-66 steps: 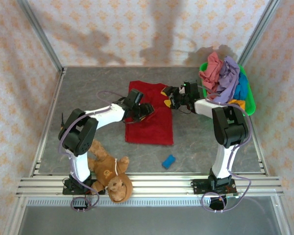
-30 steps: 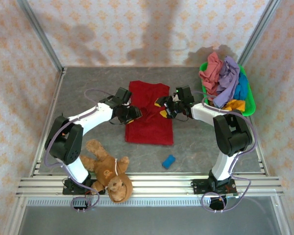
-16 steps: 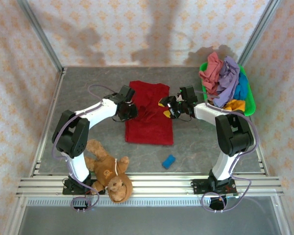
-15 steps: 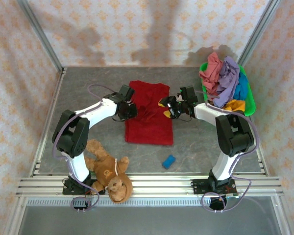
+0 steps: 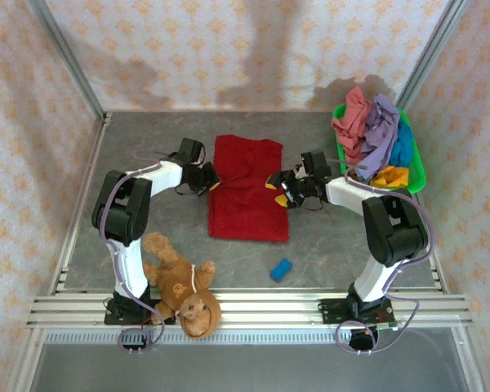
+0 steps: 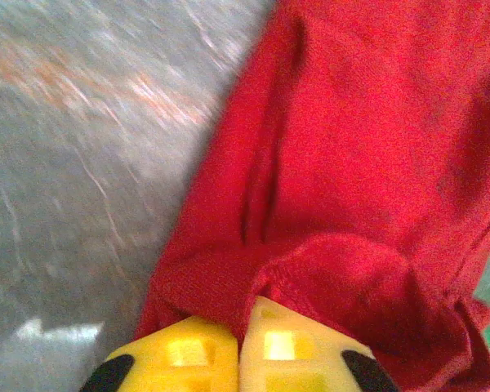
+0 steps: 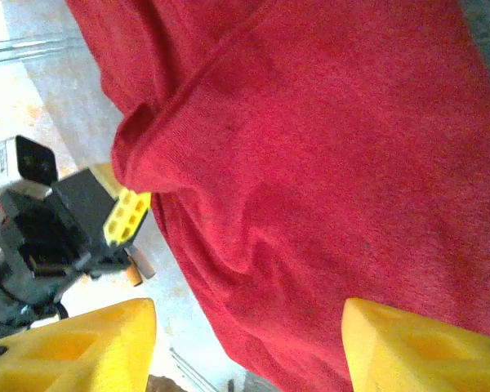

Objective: Fold and stack the t-shirts

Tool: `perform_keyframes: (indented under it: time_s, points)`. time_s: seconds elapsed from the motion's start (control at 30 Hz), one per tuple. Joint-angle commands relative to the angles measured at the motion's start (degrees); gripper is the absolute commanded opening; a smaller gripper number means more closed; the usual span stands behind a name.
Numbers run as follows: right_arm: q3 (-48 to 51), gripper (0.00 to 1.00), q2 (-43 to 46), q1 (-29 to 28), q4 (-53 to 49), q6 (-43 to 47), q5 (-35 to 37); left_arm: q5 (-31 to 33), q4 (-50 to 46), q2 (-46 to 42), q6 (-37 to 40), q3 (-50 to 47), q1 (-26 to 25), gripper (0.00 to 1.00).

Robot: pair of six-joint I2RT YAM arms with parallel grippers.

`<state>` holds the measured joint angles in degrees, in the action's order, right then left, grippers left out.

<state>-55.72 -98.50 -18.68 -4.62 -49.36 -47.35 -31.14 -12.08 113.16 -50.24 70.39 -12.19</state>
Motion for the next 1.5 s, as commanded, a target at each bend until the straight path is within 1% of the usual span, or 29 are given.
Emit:
perform_keyframes:
  time_s: [0.0, 0.07, 0.13, 0.17, 0.3, 0.43, 0.5, 0.6, 0.67, 0.73, 0.8, 0.9, 0.97, 1.1, 1.23, 1.47]
  points:
    - [0.35, 0.62, 1.64, 0.10, -3.10, 3.07, 1.59, -2.97, 4.39, 1.63, -3.63, -0.47, 1.17, 0.30]
    - [0.31, 0.62, 2.01, 0.11, -4.03, 3.57, 1.84, -1.65, 3.48, 0.80, -3.05, -0.41, 1.20, 0.40]
    - [0.35, 0.62, 2.66, 0.09, -5.16, 4.16, 2.22, -0.39, 2.47, -0.73, -2.53, -0.72, 1.20, 0.49]
    - [0.42, 0.62, 2.96, 0.07, -5.75, 4.33, 2.35, 0.42, 1.85, -1.65, -2.05, -0.95, 1.10, 0.52]
    - [1.19, 0.62, 5.15, 0.05, -9.93, 6.69, 3.41, 3.98, -2.11, -7.59, 0.85, -2.61, 0.34, 0.55]
    - [1.71, 0.62, 7.26, -0.04, -15.18, 10.16, 4.63, 8.14, -9.11, -12.20, 5.44, -3.16, -2.81, 0.57]
    - [2.00, 0.61, 7.96, 0.03, -16.30, 10.69, 4.53, 9.44, -11.47, -13.52, 6.61, -3.39, -4.59, 0.57]
    - [2.37, 0.61, 9.04, -0.05, -17.65, 10.94, 3.75, 9.35, -13.02, -14.25, 6.64, -3.70, -7.53, 0.58]
    - [2.33, 0.61, 10.23, -0.51, -20.37, 12.29, 4.08, 10.33, -16.21, -14.41, 7.63, -3.10, -9.44, 0.58]
    - [1.93, 0.61, 11.99, -1.86, -25.54, 15.41, 6.77, 12.71, -19.74, -15.37, 9.10, -3.22, -11.32, 0.57]
    - [1.41, 0.60, 13.20, -3.67, -31.77, 18.93, 10.99, 13.41, -21.78, -16.61, 9.78, -4.59, -12.26, 0.56]
    - [3.19, 0.55, 14.33, -5.50, -35.83, 21.42, 13.73, 13.64, -23.85, -19.46, 10.31, -7.85, -12.56, 0.52]
    - [5.04, 0.51, 14.74, -6.23, -36.29, 21.62, 14.16, 13.89, -24.80, -21.63, 10.42, -9.94, -12.77, 0.50]
    - [7.43, 0.42, 14.72, -7.20, -35.23, 21.54, 13.64, 12.67, -25.84, -25.05, 9.95, -13.51, -12.90, 0.48]
    - [9.22, 0.40, 12.17, -7.26, -30.82, 20.29, 10.09, 10.65, -22.43, -25.55, 8.22, -17.85, -13.18, 0.45]
    - [8.86, 0.39, 9.81, -7.26, -28.12, 19.97, 9.10, 9.25, -18.60, -25.45, 6.05, -21.46, -13.73, 0.44]
